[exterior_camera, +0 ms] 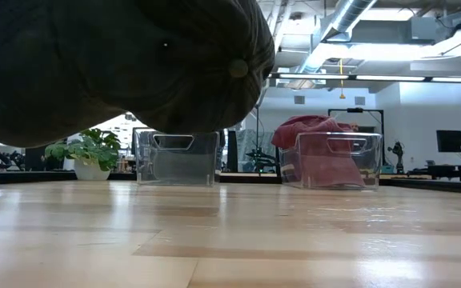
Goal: Pick & Place hat
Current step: Put the black cap into the left transparent bin
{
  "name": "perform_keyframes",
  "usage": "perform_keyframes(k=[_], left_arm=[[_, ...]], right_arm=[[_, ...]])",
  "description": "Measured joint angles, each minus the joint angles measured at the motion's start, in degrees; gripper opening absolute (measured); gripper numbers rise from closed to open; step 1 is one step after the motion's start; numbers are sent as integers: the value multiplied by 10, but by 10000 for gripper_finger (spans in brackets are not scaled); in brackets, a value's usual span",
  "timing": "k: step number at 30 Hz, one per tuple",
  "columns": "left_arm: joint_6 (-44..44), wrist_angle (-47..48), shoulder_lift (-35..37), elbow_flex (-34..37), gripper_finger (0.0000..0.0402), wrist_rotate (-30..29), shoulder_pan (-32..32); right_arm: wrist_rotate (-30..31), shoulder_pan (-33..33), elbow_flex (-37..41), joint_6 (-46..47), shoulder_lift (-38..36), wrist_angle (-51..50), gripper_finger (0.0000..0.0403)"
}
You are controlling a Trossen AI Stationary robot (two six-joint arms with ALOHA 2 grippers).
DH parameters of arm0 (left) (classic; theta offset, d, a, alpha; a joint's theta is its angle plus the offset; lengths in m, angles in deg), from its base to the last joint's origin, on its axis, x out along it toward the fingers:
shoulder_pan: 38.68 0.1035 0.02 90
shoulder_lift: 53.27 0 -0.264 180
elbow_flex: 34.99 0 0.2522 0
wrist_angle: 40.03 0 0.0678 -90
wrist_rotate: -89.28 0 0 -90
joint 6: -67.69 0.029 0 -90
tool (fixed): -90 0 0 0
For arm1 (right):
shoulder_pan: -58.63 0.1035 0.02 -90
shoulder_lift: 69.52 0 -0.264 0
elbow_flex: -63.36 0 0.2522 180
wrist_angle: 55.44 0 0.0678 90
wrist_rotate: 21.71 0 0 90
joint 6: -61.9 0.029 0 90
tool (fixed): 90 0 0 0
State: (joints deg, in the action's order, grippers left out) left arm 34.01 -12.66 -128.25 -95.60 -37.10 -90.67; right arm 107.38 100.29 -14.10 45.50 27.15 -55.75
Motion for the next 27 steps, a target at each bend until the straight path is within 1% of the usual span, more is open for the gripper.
perform_keyframes(k=[3,5,8,9,10,13,16,17,20,21,22,24,27], left_arm=[[0,0,0,0,13,0,0],[0,-1,0,0,13,0,0],[4,-3,0,0,13,-7,0],[4,-4,0,0,13,-9,0],[5,-5,0,0,13,-10,0],[14,-11,0,0,13,-12,0],[21,-19,0,0,13,-20,0],[24,-21,0,0,13,-22,0],[34,-25,0,0,13,-29,0],[35,-26,0,0,13,-36,0],[35,-27,1,0,13,-41,2],[40,-30,4,0,13,-43,5],[54,-40,10,0,13,-56,10]], right_arm=[[189,-6,0,-57,-18,76,0],[300,-22,0,-96,-23,116,0],[438,-63,0,-118,-23,121,0],[476,-79,2,-105,-23,116,0],[501,-96,4,-84,-21,107,0],[508,-140,16,0,-9,89,0],[495,-172,16,63,20,94,0],[472,-178,16,79,34,96,0],[364,-186,5,137,79,96,0],[341,-186,-3,150,94,97,0],[321,-184,-15,158,111,99,0],[306,-177,-36,159,140,96,0],[272,-160,-76,135,173,95,0]])
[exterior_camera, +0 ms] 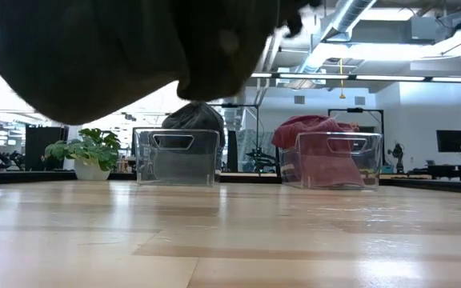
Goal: Pick & Place hat
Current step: Put the black cap into the left transparent bin
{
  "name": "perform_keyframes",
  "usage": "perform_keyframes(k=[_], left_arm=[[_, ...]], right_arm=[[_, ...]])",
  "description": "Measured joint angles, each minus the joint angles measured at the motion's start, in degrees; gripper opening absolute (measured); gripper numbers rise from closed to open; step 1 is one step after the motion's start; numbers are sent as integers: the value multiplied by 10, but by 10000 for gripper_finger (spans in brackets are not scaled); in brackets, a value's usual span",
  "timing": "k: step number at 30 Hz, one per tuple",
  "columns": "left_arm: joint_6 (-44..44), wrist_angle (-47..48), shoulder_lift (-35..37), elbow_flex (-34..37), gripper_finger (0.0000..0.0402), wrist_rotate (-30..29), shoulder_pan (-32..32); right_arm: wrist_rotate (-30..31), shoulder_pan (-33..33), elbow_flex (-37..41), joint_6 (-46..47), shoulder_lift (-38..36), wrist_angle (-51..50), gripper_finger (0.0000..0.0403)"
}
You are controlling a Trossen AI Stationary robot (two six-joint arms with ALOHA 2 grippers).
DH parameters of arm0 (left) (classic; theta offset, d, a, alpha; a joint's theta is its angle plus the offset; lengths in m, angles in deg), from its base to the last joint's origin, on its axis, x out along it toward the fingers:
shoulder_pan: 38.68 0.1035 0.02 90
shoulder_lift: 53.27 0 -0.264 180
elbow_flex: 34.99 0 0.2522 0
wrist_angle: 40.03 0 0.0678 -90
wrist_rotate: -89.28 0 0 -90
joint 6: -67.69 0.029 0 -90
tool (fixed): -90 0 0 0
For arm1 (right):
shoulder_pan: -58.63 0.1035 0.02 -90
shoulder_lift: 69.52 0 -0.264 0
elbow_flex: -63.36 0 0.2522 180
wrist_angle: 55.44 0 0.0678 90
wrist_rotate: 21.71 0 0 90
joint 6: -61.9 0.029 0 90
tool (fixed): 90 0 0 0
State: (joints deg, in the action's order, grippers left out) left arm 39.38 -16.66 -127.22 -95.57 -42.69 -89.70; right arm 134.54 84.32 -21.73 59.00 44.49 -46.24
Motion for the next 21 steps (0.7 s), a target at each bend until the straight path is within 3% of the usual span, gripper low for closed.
perform_keyframes(k=[5,11,18,21], left_arm=[[29,-12,18,0,13,2,13],[42,-15,32,0,13,43,20],[41,-13,33,0,13,61,20],[46,-11,33,0,13,62,20]], right_arm=[[-35,37,-45,-62,27,-6,0],[-29,80,-53,-172,-7,-14,0],[112,85,-53,-246,-56,-15,0],[134,61,-53,-246,-63,-9,0]])
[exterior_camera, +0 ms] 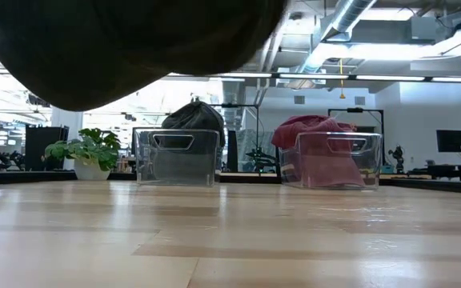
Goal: Pick & Place hat
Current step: Put the black cap into the left transparent bin
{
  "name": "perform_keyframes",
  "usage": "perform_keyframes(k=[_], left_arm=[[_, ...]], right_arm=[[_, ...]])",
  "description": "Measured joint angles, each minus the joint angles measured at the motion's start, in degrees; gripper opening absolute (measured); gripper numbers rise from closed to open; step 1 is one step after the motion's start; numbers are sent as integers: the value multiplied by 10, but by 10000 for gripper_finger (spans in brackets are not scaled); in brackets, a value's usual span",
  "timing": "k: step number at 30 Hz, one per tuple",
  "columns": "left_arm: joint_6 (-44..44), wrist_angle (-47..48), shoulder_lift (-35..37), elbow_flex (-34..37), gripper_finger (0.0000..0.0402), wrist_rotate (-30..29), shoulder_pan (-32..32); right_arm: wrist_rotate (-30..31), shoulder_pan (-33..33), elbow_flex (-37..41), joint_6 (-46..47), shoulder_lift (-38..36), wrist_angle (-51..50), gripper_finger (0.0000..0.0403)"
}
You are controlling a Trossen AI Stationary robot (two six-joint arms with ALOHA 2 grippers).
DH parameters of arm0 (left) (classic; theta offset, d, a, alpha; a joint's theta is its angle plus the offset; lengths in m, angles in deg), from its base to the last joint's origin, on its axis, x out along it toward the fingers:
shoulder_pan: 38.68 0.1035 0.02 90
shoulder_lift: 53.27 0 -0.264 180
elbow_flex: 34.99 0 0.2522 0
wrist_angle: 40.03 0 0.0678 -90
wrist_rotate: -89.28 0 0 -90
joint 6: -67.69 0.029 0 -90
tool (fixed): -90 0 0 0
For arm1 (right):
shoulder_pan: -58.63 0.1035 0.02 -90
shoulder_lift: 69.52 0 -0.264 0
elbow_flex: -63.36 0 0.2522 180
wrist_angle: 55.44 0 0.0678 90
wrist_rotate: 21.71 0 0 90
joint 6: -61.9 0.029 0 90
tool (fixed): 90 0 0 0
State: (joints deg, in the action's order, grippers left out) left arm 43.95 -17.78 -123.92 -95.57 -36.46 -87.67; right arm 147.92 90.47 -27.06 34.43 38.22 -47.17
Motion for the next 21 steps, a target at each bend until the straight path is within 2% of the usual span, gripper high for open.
perform_keyframes(k=[4,8,15,19,21], left_arm=[[13,-4,0,0,13,1,1],[15,-4,0,0,13,2,3],[22,-4,0,0,13,2,3],[25,-5,0,0,13,3,4],[25,-6,0,0,13,4,4]], right_arm=[[-15,-52,0,32,3,-6,0],[-86,-96,2,134,16,-65,0],[-186,-82,-1,197,47,-60,0],[-177,-57,0,190,51,-63,0],[-116,-48,0,153,50,-59,0]])
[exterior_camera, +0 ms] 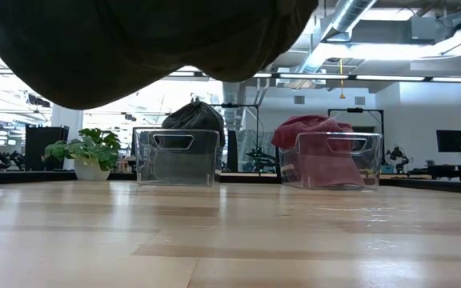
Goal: Pick & Place hat
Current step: Put the black cap into the left transparent bin
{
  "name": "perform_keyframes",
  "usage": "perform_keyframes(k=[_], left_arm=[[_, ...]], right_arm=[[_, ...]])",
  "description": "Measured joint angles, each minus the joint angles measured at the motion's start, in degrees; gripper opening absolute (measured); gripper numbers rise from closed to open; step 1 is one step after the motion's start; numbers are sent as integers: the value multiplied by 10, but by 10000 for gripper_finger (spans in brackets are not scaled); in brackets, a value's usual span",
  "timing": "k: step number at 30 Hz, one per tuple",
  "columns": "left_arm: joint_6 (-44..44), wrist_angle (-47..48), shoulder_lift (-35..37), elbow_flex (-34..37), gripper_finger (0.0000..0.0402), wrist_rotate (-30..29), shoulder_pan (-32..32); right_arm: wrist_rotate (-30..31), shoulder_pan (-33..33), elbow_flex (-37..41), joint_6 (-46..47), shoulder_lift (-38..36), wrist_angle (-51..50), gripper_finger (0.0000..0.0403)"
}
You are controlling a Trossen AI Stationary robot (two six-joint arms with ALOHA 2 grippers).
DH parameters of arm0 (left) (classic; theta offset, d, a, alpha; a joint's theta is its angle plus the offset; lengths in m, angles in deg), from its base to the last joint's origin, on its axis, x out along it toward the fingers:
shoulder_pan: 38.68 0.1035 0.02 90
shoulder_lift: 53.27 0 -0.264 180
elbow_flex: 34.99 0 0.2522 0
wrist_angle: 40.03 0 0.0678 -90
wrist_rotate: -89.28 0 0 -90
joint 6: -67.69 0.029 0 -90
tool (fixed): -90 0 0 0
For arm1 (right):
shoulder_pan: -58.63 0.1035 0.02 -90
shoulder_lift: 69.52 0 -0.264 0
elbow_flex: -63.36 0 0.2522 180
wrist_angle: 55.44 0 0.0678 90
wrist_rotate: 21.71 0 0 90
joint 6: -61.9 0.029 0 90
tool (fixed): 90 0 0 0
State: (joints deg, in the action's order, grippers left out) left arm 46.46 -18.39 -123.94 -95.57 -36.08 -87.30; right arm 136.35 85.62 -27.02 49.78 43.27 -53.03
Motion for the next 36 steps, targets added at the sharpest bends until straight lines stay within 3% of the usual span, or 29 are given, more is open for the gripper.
perform_keyframes(k=[4,6,8,13,19,28,36], left_arm=[[0,-2,0,0,13,6,0],[0,-2,0,0,13,7,0],[0,-2,0,0,13,7,0],[0,0,0,0,13,7,0],[0,12,0,0,13,6,1],[4,10,0,0,13,-6,27],[19,-42,0,0,13,-5,47]], right_arm=[[168,-9,0,-161,-4,103,0],[195,-26,0,-257,-4,178,0],[184,-45,0,-292,-8,204,0],[183,-81,0,-298,-36,179,0],[182,-59,0,-299,-84,134,0],[199,60,0,-278,-146,57,0],[219,129,0,-186,-136,-47,0]])
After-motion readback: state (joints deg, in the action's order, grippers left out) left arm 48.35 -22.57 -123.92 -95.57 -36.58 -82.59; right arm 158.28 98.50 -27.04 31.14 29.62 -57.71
